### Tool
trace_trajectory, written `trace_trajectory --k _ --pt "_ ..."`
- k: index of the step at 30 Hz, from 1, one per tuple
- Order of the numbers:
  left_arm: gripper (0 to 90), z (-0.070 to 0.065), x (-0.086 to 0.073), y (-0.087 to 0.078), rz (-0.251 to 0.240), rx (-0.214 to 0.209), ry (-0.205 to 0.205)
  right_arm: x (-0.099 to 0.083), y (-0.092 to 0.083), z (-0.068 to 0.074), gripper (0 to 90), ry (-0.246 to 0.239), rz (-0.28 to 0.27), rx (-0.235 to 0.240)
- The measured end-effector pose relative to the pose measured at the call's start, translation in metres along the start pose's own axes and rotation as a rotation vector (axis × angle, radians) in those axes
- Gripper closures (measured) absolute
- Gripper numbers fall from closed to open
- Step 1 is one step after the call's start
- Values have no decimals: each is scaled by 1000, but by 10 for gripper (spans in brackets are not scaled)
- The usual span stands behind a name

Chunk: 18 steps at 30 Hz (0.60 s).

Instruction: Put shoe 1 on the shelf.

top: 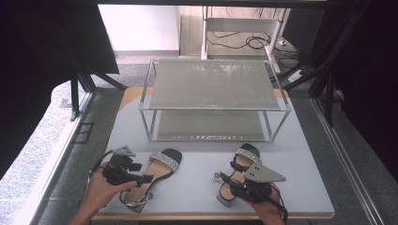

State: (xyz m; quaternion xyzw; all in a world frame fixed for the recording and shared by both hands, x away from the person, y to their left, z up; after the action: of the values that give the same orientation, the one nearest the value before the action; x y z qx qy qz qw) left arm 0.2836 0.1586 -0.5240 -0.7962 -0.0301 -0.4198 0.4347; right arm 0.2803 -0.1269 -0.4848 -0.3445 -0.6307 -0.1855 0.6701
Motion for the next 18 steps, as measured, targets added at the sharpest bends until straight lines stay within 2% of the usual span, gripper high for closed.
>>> trace_trajectory --k 7,12,18 --pt "283 -2 -10 11 131 13 24 -8 -5 -17 490 17 11 -46" --pt "271 2 -15 22 210 43 33 -9 -6 -18 487 6 15 -57" --pt "275 10 -19 36 275 98 28 -9 -8 -20 486 -5 16 -69"
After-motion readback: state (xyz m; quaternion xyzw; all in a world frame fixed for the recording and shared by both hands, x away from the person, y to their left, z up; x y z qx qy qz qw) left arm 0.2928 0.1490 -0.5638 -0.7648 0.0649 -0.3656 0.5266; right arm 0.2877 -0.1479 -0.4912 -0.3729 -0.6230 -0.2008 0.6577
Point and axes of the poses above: each handheld gripper's, and its own axes: y roughly forward along the jaws, x roughly out of its top, z roughly to its left, the point moved 10 cm from there along y, roughly forward along the jaws, and after that the axes turned 12 degrees about -z, right-handed, at the moved point
